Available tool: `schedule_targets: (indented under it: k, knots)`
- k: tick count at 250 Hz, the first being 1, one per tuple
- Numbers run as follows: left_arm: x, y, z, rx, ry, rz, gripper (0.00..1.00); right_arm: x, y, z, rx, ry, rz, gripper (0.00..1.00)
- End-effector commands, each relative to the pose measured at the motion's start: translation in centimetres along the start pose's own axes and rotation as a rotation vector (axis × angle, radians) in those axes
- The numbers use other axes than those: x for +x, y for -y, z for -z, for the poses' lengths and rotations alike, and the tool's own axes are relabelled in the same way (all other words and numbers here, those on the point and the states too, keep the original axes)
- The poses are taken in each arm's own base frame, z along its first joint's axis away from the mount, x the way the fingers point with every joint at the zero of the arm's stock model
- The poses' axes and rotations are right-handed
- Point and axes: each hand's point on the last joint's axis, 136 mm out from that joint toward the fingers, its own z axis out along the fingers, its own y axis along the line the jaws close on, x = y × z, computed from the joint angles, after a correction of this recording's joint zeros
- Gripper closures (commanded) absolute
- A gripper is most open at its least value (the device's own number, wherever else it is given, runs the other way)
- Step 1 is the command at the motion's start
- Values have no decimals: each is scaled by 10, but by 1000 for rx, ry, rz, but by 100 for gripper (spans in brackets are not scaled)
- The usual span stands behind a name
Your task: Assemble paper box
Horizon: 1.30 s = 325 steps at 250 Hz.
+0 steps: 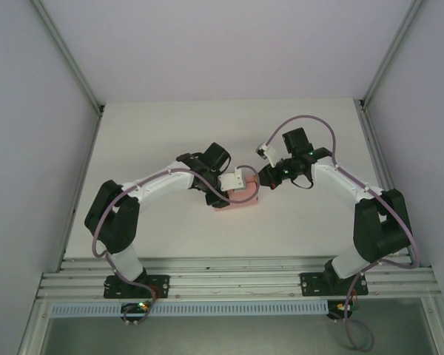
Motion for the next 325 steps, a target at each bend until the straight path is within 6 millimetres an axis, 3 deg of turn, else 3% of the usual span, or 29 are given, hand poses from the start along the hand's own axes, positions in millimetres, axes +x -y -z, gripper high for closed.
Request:
schedule_targets:
  k: [1, 45, 72, 99, 180, 239, 283, 325]
  knots:
    - [3, -14, -3, -52, -41, 32, 60, -4, -23, 9, -49, -16, -182, 100]
    - [-1, -20, -8, -75, -48, 34, 61, -14, -36, 1, -68, 54, -443, 100]
    - [-4, -22, -9, -75, -52, 39, 61, -20, -39, 4, -79, 122, -489, 100]
    - [-6, -21, -8, -67, -39, 42, 60, -18, -36, 2, -55, 174, -437, 100]
    - [-10, -20, -5, -67, -3, 35, 60, 30, 6, -19, 196, 139, -277, 100]
    - [-13, -22, -5, -63, 9, 39, 59, 31, 2, -18, 262, 213, -117, 100]
    - [-18, -24, -3, -68, 24, 42, 52, 30, 0, -21, 284, 272, -114, 100]
    - [-23, -25, 1, -75, 49, 45, 51, 38, 8, -28, 371, 252, -104, 100]
